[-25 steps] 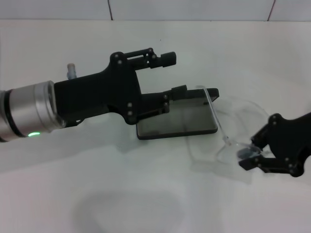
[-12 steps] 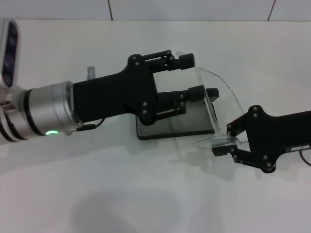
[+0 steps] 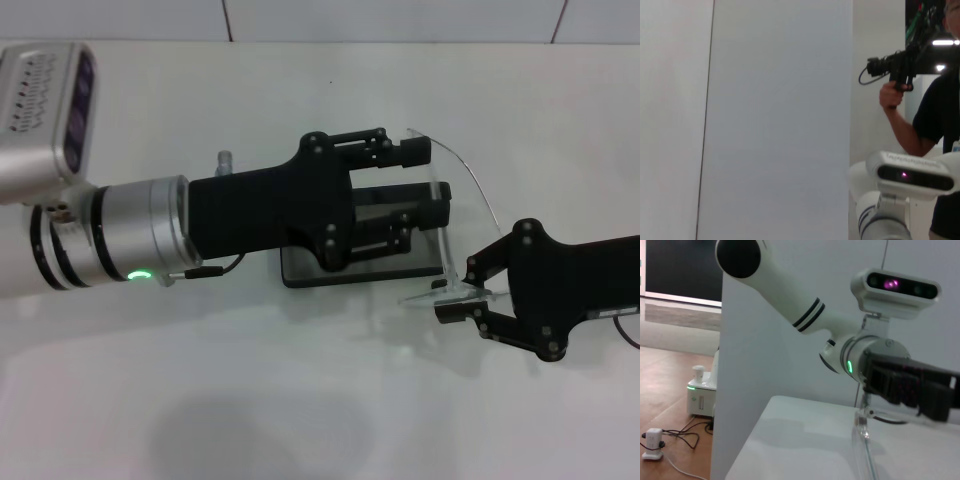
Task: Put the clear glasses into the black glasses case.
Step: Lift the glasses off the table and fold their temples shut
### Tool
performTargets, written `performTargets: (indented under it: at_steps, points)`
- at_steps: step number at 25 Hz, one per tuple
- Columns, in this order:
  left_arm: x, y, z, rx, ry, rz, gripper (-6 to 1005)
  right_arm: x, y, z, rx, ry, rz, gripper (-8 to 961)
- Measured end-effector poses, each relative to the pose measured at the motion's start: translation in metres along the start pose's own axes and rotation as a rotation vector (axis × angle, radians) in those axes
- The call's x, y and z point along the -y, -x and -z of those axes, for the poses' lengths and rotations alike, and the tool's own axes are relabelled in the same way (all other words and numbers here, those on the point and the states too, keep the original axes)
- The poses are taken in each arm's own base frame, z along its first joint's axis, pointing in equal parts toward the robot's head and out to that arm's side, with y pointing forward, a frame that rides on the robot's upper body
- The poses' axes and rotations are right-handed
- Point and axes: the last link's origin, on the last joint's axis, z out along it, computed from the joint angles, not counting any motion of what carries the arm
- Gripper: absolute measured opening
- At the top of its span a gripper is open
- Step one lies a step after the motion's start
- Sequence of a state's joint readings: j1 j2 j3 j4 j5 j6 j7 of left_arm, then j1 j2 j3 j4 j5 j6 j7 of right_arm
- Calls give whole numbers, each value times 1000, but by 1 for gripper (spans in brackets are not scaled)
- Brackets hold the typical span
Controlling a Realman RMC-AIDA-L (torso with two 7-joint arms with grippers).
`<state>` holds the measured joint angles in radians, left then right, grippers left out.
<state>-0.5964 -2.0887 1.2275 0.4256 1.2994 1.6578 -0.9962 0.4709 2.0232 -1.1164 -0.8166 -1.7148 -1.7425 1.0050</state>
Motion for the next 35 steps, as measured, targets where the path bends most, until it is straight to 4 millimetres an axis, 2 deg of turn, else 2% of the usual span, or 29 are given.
performTargets:
  at_steps: [16, 28, 35]
  points:
    - [-6, 12, -5, 115, 70, 101, 584, -1, 2, 2, 17, -3, 32, 118]
    - [4, 1, -1, 78, 29, 63, 584, -8, 1, 3, 17, 29, 29, 117]
    - [-5, 3, -13, 106, 117, 64, 584, -12, -2, 1, 13, 37, 39, 117]
